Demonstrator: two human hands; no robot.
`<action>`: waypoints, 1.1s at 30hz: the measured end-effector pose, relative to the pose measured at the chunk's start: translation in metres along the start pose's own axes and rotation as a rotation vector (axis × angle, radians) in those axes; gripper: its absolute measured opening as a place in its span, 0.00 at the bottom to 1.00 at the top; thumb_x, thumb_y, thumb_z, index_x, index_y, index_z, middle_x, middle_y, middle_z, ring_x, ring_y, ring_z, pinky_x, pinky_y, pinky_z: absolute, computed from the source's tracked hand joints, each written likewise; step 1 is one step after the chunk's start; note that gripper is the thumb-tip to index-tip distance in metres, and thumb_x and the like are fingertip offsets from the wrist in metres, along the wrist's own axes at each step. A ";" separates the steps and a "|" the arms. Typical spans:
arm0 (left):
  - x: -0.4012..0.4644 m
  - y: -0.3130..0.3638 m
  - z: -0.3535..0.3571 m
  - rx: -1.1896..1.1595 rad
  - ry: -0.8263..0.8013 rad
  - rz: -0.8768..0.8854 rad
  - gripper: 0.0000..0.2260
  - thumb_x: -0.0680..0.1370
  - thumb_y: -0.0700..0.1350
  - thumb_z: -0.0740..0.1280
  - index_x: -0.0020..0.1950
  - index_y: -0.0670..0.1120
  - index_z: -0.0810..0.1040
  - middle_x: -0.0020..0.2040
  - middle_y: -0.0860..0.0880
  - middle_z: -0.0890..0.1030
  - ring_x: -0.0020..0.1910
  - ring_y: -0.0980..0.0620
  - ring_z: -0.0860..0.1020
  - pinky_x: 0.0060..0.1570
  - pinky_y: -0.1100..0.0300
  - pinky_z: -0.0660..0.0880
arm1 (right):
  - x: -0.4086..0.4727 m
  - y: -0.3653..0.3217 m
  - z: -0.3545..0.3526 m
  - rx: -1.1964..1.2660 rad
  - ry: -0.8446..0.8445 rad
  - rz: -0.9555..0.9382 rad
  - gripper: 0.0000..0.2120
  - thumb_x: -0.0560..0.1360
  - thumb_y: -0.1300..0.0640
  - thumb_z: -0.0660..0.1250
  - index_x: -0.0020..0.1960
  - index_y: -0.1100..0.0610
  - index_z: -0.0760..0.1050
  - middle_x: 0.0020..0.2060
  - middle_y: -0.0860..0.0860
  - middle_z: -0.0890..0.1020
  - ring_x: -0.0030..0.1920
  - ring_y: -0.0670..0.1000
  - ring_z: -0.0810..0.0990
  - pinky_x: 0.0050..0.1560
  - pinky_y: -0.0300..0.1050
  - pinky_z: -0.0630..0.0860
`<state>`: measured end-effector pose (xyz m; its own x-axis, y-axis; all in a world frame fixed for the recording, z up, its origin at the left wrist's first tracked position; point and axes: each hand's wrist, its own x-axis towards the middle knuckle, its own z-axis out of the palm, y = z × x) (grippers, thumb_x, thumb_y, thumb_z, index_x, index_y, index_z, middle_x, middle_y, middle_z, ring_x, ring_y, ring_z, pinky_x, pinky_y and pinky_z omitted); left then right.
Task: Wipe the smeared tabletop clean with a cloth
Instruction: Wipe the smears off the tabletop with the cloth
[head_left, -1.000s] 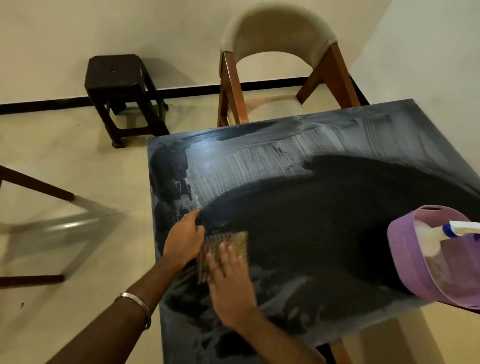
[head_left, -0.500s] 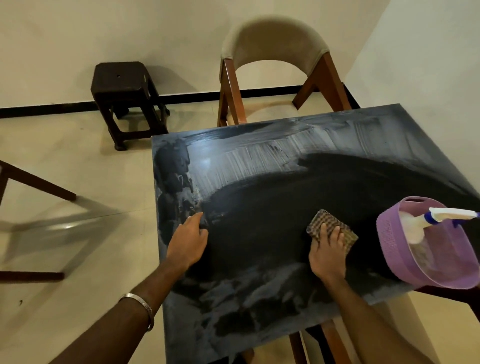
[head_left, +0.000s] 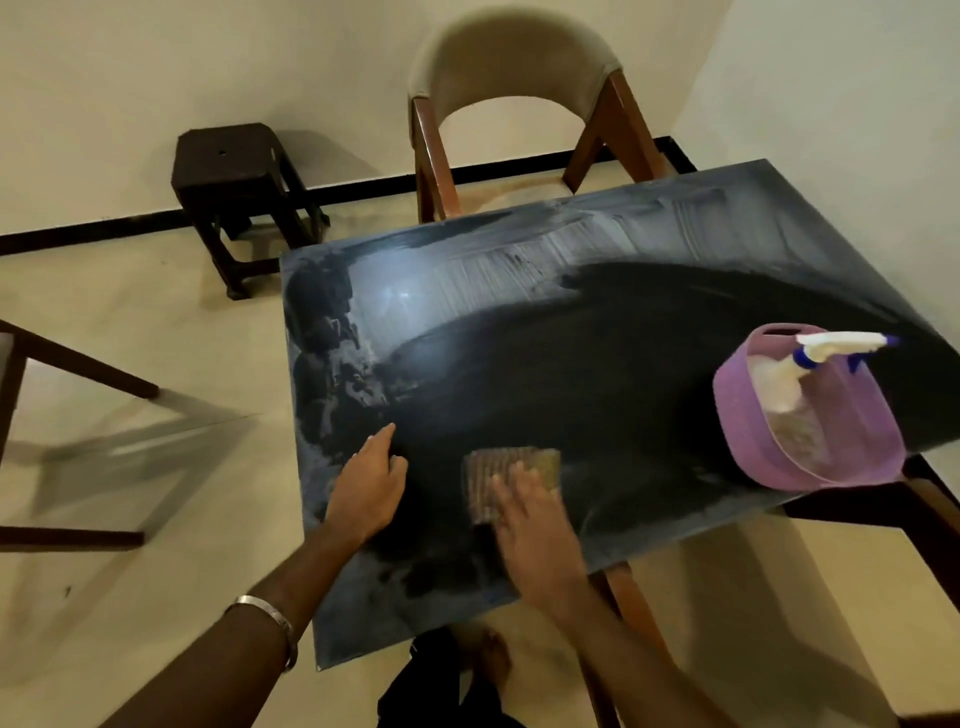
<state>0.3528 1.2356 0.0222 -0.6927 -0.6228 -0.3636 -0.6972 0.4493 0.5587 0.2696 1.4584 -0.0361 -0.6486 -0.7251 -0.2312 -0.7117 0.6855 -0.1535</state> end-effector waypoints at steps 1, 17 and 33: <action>-0.005 0.000 0.003 -0.013 -0.001 -0.014 0.24 0.81 0.45 0.56 0.78 0.46 0.59 0.74 0.43 0.68 0.69 0.43 0.71 0.69 0.49 0.67 | 0.002 0.033 -0.007 -0.014 0.015 0.107 0.29 0.83 0.50 0.50 0.81 0.52 0.47 0.80 0.56 0.47 0.80 0.57 0.45 0.78 0.55 0.37; -0.042 -0.023 0.018 -0.067 0.041 -0.058 0.23 0.82 0.45 0.55 0.78 0.44 0.60 0.73 0.43 0.70 0.67 0.46 0.73 0.64 0.57 0.68 | -0.077 -0.116 0.041 0.138 -0.199 -0.246 0.33 0.81 0.48 0.53 0.80 0.45 0.40 0.76 0.48 0.32 0.79 0.55 0.35 0.69 0.56 0.25; -0.044 -0.028 0.015 -0.068 -0.003 0.021 0.23 0.83 0.46 0.54 0.78 0.44 0.60 0.71 0.42 0.72 0.61 0.44 0.77 0.65 0.49 0.72 | -0.052 0.053 -0.010 0.088 0.002 0.693 0.33 0.83 0.47 0.52 0.81 0.53 0.39 0.79 0.62 0.42 0.79 0.63 0.43 0.78 0.59 0.45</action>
<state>0.3999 1.2598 0.0114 -0.7078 -0.6118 -0.3533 -0.6683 0.4177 0.6156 0.2629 1.5323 -0.0226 -0.9457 -0.1188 -0.3026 -0.1093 0.9928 -0.0482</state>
